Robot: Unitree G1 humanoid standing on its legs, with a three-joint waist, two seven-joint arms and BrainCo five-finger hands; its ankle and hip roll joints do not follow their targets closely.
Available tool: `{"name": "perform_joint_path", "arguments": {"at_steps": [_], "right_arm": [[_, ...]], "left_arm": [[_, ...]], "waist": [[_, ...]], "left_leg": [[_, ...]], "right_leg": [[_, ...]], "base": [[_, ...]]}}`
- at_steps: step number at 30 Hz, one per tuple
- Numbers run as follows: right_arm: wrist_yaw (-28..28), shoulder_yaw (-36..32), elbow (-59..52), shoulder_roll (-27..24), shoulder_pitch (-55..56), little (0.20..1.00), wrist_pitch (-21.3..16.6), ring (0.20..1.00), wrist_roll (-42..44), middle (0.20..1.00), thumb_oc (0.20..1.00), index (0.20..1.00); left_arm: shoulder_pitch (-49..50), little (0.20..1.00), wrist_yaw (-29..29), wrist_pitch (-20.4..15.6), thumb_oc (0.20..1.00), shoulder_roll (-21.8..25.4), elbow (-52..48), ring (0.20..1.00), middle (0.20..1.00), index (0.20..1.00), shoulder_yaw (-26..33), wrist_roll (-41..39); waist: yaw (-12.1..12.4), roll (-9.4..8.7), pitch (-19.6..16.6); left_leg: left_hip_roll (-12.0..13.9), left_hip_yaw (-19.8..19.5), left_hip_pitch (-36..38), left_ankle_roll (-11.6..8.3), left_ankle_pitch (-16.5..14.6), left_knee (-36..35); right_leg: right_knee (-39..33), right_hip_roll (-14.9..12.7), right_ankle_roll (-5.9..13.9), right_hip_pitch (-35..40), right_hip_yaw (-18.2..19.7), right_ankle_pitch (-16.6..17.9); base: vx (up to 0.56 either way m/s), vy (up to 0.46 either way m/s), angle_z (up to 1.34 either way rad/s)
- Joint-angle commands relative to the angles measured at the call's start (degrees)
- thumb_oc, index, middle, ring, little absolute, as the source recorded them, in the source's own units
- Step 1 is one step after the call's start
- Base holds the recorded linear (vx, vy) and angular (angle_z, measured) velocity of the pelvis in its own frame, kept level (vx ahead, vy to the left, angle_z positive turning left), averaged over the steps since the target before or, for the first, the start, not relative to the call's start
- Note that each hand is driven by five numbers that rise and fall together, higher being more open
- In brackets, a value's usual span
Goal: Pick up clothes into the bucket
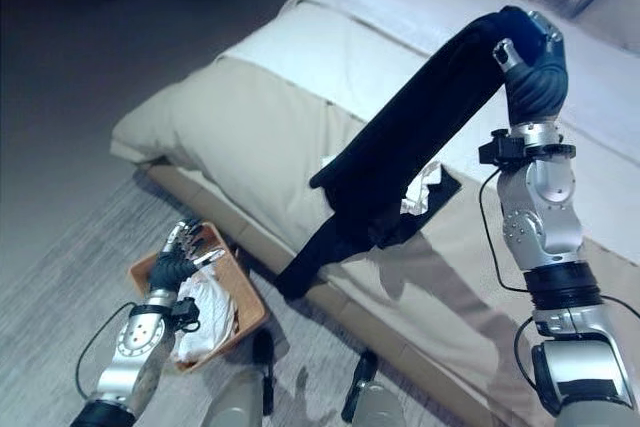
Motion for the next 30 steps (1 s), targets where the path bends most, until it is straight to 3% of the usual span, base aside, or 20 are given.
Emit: {"name": "perform_joint_path", "arguments": {"at_steps": [1, 7, 21, 23, 24, 26, 30], "right_arm": [[1.08, 2.55, -1.87, -5.07, -8.19, 0.200, -2.78, 0.200, 0.56, 0.200, 0.200, 0.200], [2.26, 8.10, -0.16, -9.72, -14.94, 0.200, -2.22, 0.200, 2.36, 0.200, 0.200, 0.200], [2.56, 18.76, 5.79, -9.76, -27.54, 0.200, -0.60, 0.200, 7.02, 0.200, 0.200, 0.200], [2.56, 20.19, 6.62, -8.94, -28.62, 0.200, -0.08, 0.200, 7.69, 0.200, 0.200, 0.200], [2.49, 21.54, 7.13, -8.42, -29.64, 0.200, 0.44, 0.200, 7.83, 0.200, 0.200, 0.200], [2.33, 22.78, 8.14, -7.63, -30.45, 0.200, 0.59, 0.200, 8.41, 0.200, 0.200, 0.200], [2.37, 24.96, 8.35, -6.37, -31.80, 0.200, 0.63, 0.200, 8.74, 0.200, 0.200, 0.200]], "left_arm": [[0.59, 1.000, -0.33, -1.22, 1.000, 2.53, -2.84, 1.000, 1.000, 1.000, -0.93, 4.32], [-1.84, 1.000, -0.49, -0.48, 1.000, 3.10, -2.86, 1.000, 1.000, 1.000, -3.22, 7.30], [-15.51, 1.000, -0.99, 1.41, 1.000, 1.70, -4.22, 1.000, 1.000, 1.000, -12.93, 7.69], [-18.47, 1.000, -2.16, 1.89, 1.000, 0.53, -3.31, 1.000, 1.000, 1.000, -15.26, 4.04], [-20.66, 1.000, -5.08, 3.25, 1.000, -1.63, -1.75, 1.000, 1.000, 1.000, -18.08, -4.54], [-22.91, 1.000, -8.03, 4.40, 1.000, -2.72, -0.81, 1.000, 1.000, 1.000, -20.91, -11.61], [-24.48, 1.000, -8.61, 4.68, 1.000, -4.39, 0.09, 1.000, 1.000, 1.000, -23.36, -17.27]], "waist": [[-0.69, -2.18, -6.69], [-1.60, -2.66, -10.12], [-3.31, -2.98, -14.24], [-3.69, -2.90, -14.57], [-4.27, -2.82, -14.98], [-4.67, -2.61, -15.30], [-5.15, -2.64, -15.66]], "left_leg": [[2.15, -1.28, 1.98, -1.59, -2.23, 0.06], [2.84, 0.41, 5.86, -2.06, -2.03, -2.42], [3.53, 1.81, 9.98, -2.55, -1.56, -5.15], [3.59, 1.75, 10.24, -2.61, -1.44, -5.35], [3.58, 1.77, 10.46, -2.58, -1.37, -5.46], [3.57, 1.79, 10.75, -2.56, -1.36, -5.52], [3.55, 2.08, 11.42, -2.56, -1.47, -5.74]], "right_leg": [[-0.78, -3.14, 4.67, -0.27, 3.55, 5.69], [-2.55, -2.05, 4.77, 2.08, 4.28, 5.59], [-4.02, -0.70, 4.73, 4.66, 5.12, 5.51], [-4.14, -0.61, 4.74, 4.88, 5.29, 5.56], [-4.05, -0.60, 4.71, 4.94, 5.45, 5.56], [-4.08, -0.54, 4.72, 5.17, 5.64, 5.63], [-4.23, -0.49, 4.70, 5.43, 5.96, 5.70]], "base": [[0.07, -0.001, -0.14], [0.06, 0.000, -0.12], [0.02, -0.003, -0.07], [0.00, 0.000, 0.00], [0.00, 0.000, 0.00], [0.00, 0.000, 0.00], [0.00, 0.000, -0.01]]}}
